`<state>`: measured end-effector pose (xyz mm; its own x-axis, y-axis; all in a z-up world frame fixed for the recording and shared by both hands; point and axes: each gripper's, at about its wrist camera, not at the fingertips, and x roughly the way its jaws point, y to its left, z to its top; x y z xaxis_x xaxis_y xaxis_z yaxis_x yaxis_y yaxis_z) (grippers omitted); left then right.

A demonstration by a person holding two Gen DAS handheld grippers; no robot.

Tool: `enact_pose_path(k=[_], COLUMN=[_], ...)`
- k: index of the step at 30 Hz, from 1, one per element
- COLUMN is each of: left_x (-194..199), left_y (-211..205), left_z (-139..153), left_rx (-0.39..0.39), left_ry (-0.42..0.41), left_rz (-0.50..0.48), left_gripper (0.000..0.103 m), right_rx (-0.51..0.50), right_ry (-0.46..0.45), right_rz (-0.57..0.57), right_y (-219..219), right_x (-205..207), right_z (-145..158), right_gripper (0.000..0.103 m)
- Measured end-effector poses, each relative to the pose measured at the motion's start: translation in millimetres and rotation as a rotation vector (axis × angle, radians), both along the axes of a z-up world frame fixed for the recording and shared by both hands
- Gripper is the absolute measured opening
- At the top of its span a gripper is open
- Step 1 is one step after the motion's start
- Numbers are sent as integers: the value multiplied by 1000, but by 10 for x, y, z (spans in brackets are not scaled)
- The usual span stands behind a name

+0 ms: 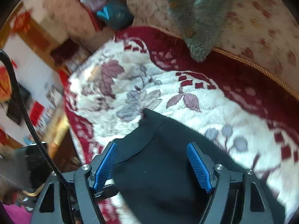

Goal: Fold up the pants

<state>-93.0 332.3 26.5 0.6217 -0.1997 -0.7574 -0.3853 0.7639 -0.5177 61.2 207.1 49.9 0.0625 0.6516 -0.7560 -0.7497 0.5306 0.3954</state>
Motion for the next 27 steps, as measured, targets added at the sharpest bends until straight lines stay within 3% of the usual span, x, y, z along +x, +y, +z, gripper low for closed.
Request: enact_pose_path(k=[2,6,8,11,14,15,16,17,19,21,27], left_x=[47,134,157,214,274,289,294,312,310,277,159], left_y=[38,69,74,67,46,43,47,55,85,59,-195], left_z=[-49,-163,-183,-194,-197,-199,-204,-217,-215,-113,482], left_rx=[-26,-44,-47,-55,-32,-25,-20,-8,-42,-28,34], left_ry=[9,28,24,5,-19,-38,-43,-31,-53,-87,-221], left_rz=[15,36,43,37,36,24,21,15,-5,-16,-90], left_gripper=[60,61,62,75,76,70,42,31,20,19,18], right_rx=[-48,-155,-192,-193,-116,-104,-97,-82,-49,-14,140], right_ry=[-47,-125,-127,-60,3,-3,-7,-11,-13,-10,-13], right_rz=[37,129,150,160,160,165,171,175,176,171,115], right_y=[114,384,476,576,592,592,591,576,521,447,78], right_x=[29,84,130,245,315,314,295,277,255,248,174], right_z=[-33,-132,-211,-374,-475,-485,-473,-444,-373,-284,208], right_gripper=[75,75,75,74,50,45,43,36,27,21,19])
